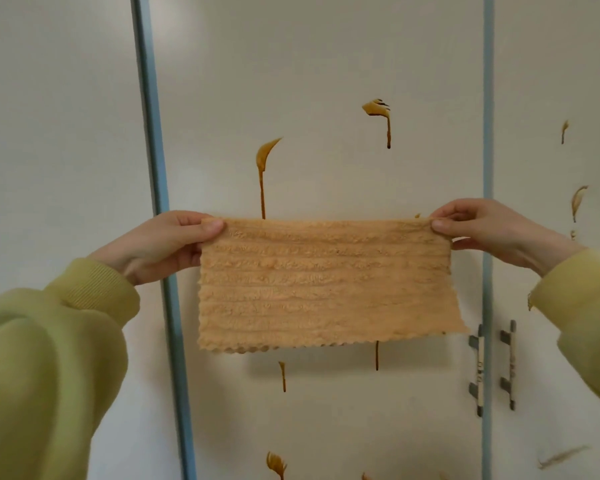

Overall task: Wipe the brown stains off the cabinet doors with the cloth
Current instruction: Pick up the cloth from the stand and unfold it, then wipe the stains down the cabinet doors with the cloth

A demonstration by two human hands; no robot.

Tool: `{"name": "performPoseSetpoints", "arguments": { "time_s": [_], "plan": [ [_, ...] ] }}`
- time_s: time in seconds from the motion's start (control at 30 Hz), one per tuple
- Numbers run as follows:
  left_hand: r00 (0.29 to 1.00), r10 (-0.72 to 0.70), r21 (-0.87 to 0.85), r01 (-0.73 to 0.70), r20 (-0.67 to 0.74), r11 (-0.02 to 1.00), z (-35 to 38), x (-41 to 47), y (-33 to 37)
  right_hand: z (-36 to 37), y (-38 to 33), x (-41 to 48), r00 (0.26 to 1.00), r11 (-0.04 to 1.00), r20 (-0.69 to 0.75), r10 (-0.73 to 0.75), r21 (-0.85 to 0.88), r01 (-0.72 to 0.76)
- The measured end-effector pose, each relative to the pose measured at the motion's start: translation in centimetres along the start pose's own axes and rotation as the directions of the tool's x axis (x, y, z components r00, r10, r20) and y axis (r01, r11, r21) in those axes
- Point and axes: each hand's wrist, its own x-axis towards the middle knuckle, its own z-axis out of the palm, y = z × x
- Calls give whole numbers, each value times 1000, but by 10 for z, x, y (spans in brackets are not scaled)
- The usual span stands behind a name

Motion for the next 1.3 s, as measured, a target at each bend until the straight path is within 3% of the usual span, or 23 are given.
{"name": "performPoseSetpoints", "arguments": {
  "time_s": [0.17,0.27,0.37,0.5,0.7,0.9,1.0,1.1,1.17,1.23,1.3],
  "plan": [
    [994,-36,-19,35,-107,999,1,8,7,-16,-8,7,999,999,27,-40,-15,40],
    [969,-38,92,62,-244,994,9,16,16,-30,-13,17,997,997,27,-74,-35,75],
    [890,53,310,102,-454,945,17,30,32,-41,-17,30,995,992,48,-88,-88,92],
    [836,194,507,113,-513,854,18,44,67,-53,-33,48,991,972,39,-126,-194,131],
    [667,439,699,175,-602,693,3,76,136,-68,-93,90,939,945,-176,-295,-195,261],
    [613,343,567,214,-712,795,-9,101,167,-63,-137,134,876,955,-381,-296,-91,283],
    [533,380,574,261,-756,776,-7,116,158,-50,-136,150,846,957,-453,-282,-63,284],
    [460,378,521,235,-803,821,-4,127,144,-37,-130,158,796,947,-524,-302,-67,315],
    [402,352,439,148,-846,886,-2,135,137,-29,-123,158,768,938,-564,-304,-39,343],
    [333,282,276,-67,-900,959,4,142,130,-22,-117,155,730,913,-615,-297,41,406],
    [247,299,231,-269,-922,935,18,144,116,-13,-111,149,652,888,-675,-347,-12,460]
  ]
}}
